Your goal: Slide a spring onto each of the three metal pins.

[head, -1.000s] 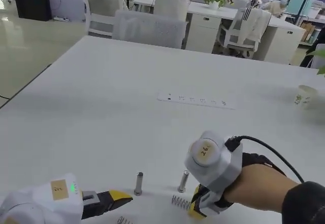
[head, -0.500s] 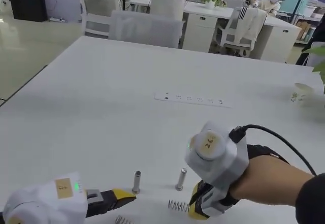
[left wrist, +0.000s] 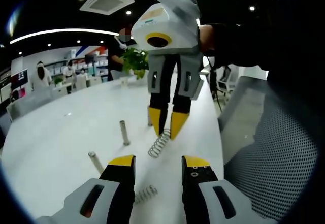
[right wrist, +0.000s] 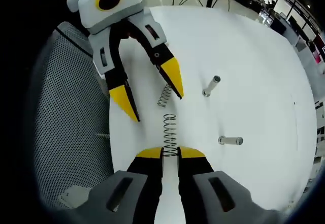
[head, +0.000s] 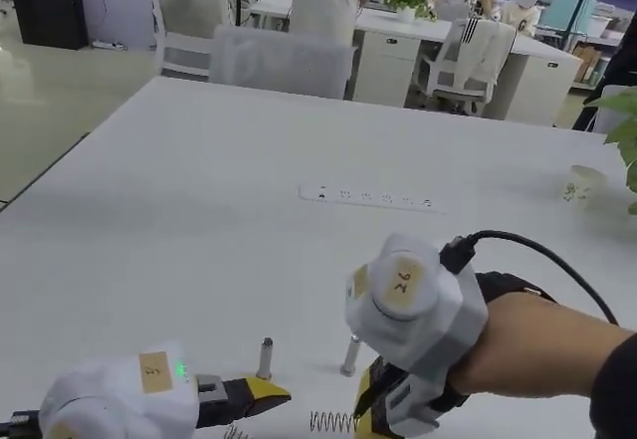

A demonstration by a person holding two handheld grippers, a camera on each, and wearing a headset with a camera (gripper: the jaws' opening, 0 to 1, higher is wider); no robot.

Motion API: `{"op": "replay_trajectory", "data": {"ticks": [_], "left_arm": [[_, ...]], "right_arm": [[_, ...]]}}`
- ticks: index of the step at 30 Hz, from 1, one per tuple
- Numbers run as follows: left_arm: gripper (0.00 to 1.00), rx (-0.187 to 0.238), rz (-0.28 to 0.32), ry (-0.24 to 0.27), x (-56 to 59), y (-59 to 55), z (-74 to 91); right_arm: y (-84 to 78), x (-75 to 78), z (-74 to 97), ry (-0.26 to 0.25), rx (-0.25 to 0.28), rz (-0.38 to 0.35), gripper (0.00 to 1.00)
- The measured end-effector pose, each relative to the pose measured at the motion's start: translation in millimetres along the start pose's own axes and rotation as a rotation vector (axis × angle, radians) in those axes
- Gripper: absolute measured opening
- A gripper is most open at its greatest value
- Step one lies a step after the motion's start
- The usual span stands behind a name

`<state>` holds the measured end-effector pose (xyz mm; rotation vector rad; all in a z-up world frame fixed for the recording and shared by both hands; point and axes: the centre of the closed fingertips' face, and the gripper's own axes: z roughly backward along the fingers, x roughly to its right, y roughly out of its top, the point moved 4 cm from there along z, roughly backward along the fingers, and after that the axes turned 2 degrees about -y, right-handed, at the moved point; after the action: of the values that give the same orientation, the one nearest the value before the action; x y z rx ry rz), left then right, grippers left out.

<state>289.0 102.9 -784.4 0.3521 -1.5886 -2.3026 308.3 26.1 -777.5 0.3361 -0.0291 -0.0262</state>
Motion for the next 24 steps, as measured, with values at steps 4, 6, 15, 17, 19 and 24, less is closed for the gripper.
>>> {"op": "replay_trajectory", "data": {"ticks": [4, 6, 15, 17, 19, 24], "left_arm": [[0.26, 0.003, -0.017, -0.02, 3.3, 2.9, -3.2], [0.22, 0.004, -0.028, -0.032, 5.2, 4.2, -4.4], [0.08, -0.015, -0.074, -0.064, 11.3, 1.3, -8.8], [0.06, -0.019, -0.085, -0.066, 11.3, 0.5, -9.1], [0.05, -0.022, -0.086, -0.068, 11.4, 0.0, -9.2], [0.04, -0.039, -0.094, -0.069, 11.8, -2.4, -9.2]], "right_arm": [[4.0, -5.2, 2.2, 0.017, 0.002, 0.02, 0.08], [4.6, -7.7, 2.5, 0.023, 0.0, 0.03, 0.08], [6.1, -15.1, 3.6, 0.052, -0.009, 0.06, 0.08], [6.4, -16.7, 3.8, 0.059, -0.011, 0.063, 0.08], [6.7, -17.4, 4.1, 0.061, -0.012, 0.064, 0.08], [11.0, -17.7, 9.6, 0.056, 0.003, 0.053, 0.08]]}}
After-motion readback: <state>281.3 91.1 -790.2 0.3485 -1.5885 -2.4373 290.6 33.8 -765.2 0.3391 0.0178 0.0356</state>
